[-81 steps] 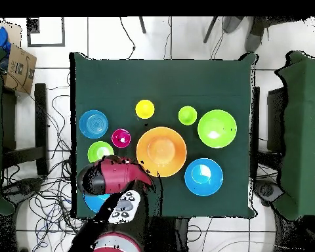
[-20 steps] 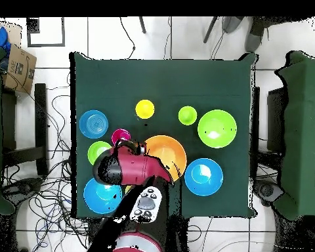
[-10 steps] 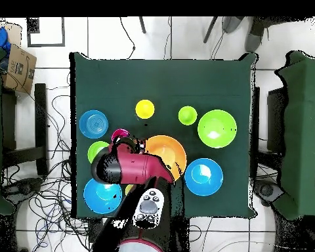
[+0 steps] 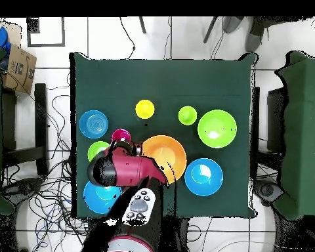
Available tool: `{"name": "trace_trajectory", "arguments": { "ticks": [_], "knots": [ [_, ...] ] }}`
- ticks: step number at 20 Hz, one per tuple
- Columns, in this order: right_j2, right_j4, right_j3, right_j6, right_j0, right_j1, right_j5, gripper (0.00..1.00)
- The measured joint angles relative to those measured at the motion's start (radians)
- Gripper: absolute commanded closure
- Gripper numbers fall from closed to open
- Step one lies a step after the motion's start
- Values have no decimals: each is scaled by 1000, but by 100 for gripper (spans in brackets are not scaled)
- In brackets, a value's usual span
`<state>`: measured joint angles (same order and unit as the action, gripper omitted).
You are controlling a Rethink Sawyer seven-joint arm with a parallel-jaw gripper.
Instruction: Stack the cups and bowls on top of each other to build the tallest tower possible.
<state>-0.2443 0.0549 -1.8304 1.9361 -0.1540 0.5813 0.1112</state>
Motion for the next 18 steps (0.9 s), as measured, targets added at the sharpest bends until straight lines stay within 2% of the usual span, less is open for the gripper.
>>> {"name": "trace_trajectory", "arguments": {
  "ticks": [11, 18],
  "knots": [
    [-64, 0, 3, 0, -65, -72, 0, 0],
    [-110, 0, 7, 0, -83, -113, 0, 0]
  ]
}}
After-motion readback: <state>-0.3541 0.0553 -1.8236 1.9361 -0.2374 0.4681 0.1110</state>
